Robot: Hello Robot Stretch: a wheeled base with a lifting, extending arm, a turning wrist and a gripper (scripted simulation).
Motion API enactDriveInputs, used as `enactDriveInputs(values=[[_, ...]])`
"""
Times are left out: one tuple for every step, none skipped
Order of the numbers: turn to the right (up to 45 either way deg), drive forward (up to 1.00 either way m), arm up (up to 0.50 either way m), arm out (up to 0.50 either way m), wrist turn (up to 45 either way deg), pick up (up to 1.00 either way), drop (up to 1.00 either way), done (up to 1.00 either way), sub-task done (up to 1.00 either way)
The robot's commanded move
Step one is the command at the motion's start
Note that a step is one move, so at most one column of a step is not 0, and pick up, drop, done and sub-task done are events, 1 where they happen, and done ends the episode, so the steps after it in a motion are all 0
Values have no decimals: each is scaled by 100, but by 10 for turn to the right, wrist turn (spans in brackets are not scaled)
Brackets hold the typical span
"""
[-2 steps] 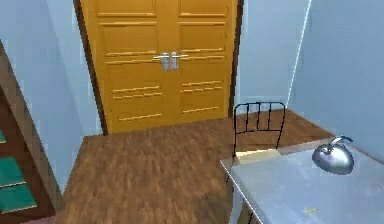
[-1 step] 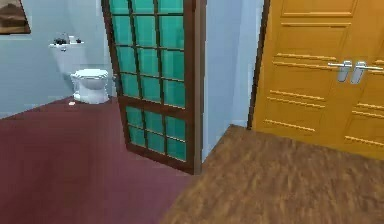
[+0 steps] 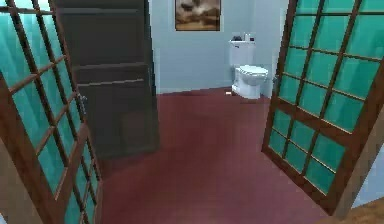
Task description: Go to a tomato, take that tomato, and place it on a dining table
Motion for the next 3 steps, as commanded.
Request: enactDriveInputs(values=[[-360,0,0,0,0,0,0,0,0],[450,0,0,0,0,0,0,0,0],[450,0,0,0,0,0,0,0,0]])
